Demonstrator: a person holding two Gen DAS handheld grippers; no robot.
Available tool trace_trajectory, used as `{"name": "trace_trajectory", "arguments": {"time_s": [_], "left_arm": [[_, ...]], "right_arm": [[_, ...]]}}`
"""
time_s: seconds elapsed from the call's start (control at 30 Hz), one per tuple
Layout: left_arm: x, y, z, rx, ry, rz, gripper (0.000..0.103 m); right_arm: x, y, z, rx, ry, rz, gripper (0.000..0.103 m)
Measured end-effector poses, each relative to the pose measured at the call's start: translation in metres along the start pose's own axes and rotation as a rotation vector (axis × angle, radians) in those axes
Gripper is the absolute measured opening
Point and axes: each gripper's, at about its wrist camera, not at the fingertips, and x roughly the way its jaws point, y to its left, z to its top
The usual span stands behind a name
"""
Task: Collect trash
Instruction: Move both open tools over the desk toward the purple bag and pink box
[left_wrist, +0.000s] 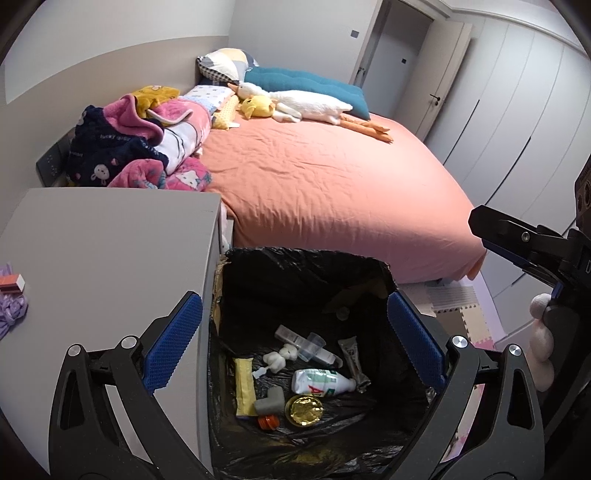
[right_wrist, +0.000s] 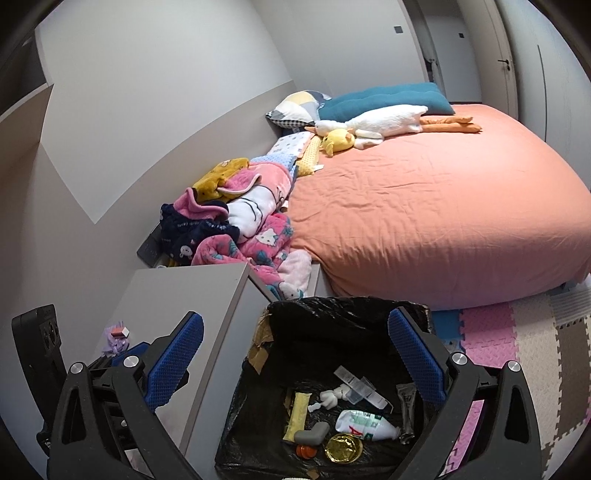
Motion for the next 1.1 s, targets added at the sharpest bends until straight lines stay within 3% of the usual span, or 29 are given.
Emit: {"name": "trace_trajectory", "arguments": {"time_s": [0.47, 1.1], "left_arm": [[-0.019, 0.038, -0.007, -0.074, -0.027, 0.075, 0.096], [-0.058, 0.124, -0.041, -0.249, -0.047, 0.240, 0.096]], "right_arm": [[0.026, 0.042, -0.001, -0.073, 0.045, 0.069, 0.100], [0.071, 0.127, -0.015, -0.214, 0.114, 0.175, 0.100]]}}
